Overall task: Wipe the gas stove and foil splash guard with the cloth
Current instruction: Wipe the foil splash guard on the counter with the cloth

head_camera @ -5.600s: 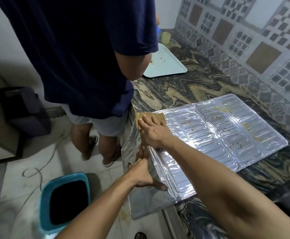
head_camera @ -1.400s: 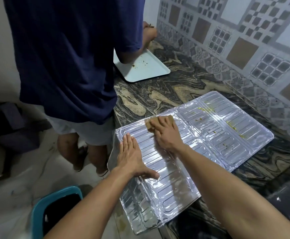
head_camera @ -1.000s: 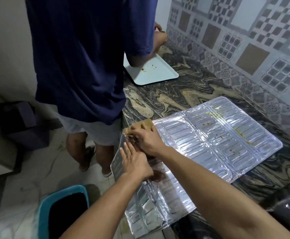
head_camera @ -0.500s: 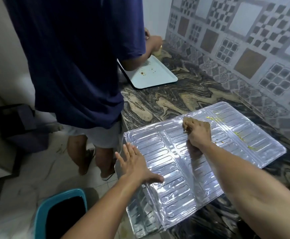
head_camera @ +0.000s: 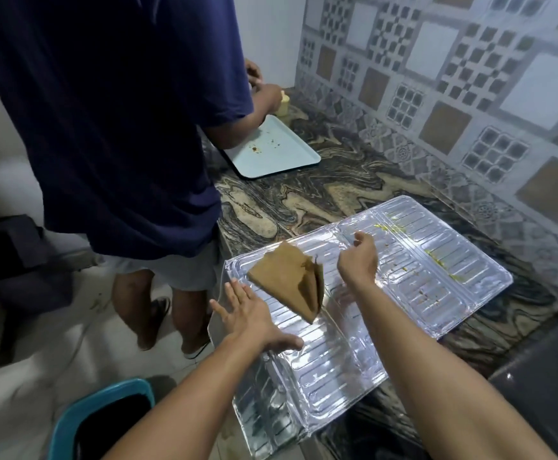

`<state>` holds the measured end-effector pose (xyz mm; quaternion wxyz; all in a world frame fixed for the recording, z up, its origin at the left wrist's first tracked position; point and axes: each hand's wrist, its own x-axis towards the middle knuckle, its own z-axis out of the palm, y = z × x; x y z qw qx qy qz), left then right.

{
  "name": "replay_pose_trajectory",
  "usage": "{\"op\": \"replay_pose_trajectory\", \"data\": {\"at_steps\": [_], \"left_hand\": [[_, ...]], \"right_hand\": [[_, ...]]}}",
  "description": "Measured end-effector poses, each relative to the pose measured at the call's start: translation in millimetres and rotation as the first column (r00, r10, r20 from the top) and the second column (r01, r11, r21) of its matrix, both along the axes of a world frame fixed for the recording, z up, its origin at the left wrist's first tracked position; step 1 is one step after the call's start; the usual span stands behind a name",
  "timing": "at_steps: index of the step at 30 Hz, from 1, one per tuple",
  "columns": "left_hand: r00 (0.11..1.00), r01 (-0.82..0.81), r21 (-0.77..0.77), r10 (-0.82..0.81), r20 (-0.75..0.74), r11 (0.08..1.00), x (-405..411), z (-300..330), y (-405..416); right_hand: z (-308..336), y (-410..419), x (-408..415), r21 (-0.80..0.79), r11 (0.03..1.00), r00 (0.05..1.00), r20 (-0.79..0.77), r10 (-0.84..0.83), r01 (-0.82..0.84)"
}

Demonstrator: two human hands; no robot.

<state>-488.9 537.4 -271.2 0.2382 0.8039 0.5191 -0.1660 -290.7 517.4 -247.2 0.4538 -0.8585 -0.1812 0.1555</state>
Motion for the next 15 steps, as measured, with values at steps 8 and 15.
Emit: {"op": "replay_pose_trajectory", "data": {"at_steps": [8, 15], "left_hand": [[1.0, -0.004, 0.006, 0.004, 0.015, 1.0, -2.0, 5.3, -3.1], [0.999, -0.02, 0.015, 0.019, 0.041, 1.0, -4.4, -0.4, -3.8]], "right_hand": [[-18.3, 1.3, -38.4, -0.727, 0.331, 0.042, 0.384, 0.922, -0.602], [-37.3, 14.9, -37.0, -0.826, 0.167, -0.088, 0.252, 0.964, -0.539]]}}
